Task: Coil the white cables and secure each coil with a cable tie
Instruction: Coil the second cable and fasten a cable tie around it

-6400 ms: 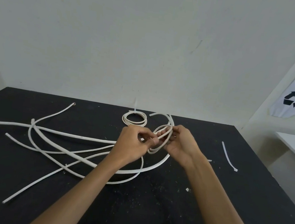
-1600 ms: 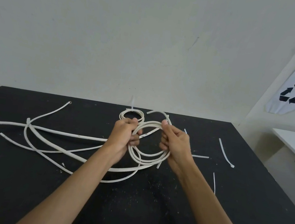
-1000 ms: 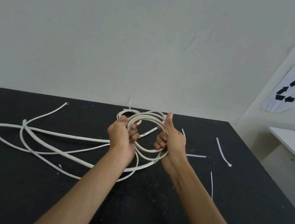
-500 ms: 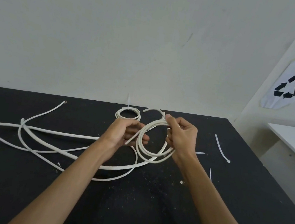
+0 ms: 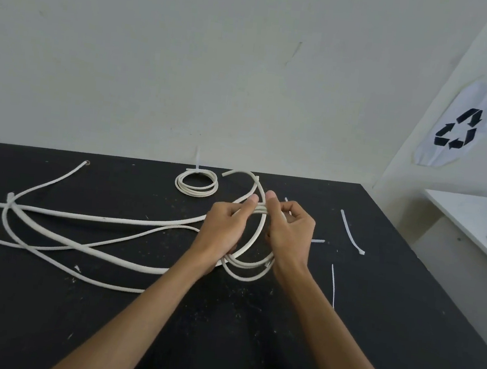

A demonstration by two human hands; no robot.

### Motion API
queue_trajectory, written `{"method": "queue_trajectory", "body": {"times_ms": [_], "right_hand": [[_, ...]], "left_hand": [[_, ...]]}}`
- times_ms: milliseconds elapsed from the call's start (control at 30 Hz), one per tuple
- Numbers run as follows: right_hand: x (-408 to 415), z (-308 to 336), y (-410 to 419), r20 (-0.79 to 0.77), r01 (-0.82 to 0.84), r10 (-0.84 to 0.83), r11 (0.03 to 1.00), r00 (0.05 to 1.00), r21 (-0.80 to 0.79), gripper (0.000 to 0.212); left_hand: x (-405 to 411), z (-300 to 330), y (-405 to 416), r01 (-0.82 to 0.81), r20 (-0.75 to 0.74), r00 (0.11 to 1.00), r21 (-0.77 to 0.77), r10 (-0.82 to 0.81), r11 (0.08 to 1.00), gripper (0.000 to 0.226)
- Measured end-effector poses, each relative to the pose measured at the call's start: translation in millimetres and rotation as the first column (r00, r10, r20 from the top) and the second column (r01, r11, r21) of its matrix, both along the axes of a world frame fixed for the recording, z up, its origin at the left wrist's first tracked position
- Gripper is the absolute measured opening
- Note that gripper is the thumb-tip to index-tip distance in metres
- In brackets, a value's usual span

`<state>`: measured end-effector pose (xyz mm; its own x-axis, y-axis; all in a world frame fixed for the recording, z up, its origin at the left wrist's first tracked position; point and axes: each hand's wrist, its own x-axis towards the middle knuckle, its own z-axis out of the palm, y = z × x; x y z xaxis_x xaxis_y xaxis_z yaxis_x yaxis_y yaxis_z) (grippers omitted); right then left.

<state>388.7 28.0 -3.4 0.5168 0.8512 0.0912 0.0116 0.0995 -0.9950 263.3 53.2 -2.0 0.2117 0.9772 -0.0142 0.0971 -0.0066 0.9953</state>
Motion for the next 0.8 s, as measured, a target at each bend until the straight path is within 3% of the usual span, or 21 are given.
{"method": "queue_trajectory", "body": {"times_ms": [67, 200, 400, 500, 633, 800], "right_hand": [[11.2, 0.8, -3.7, -0.031, 0.025, -0.025, 1.0, 0.999, -0.013, 0.049], [34.1, 5.8, -9.1, -0.31, -0.017, 0.009, 1.0, 0.951, -0.025, 0.036], [62.7, -0.4, -14.9, -0.237, -0.212, 0.179, 0.97, 0.955, -0.121, 0.032], [72.7, -5.8, -13.1, -0.24, -0.261, 0.233, 0.961, 0.943, -0.093, 0.025], [81.0, -8.1, -9.3, -0.201, -0.253, 0.228, 0.962, 0.953, -0.104, 0.027], [86.5, 1.6, 1.2, -0.212, -0.08, 0.066, 0.995, 0.975, -0.055, 0.03]], "left_hand": [[9.7, -5.4, -2.8, 0.04, 0.009, 0.999, -0.025, -0.039, 0.999, 0.062], [33.1, -14.1, -6.2, 0.097, 0.249, 0.967, -0.167, -0.053, 0.981, 0.049], [49.1, -11.0, 6.0, -0.039, 0.384, 0.908, -0.326, 0.17, 0.945, 0.044], [46.0, -11.7, 14.0, -0.061, 0.433, 0.865, -0.408, 0.252, 0.911, 0.044], [35.6, -14.6, 20.0, -0.073, 0.404, 0.882, -0.394, 0.244, 0.916, 0.04], [20.1, -14.3, 16.2, 0.011, 0.284, 0.956, -0.266, 0.068, 0.964, 0.042]]}}
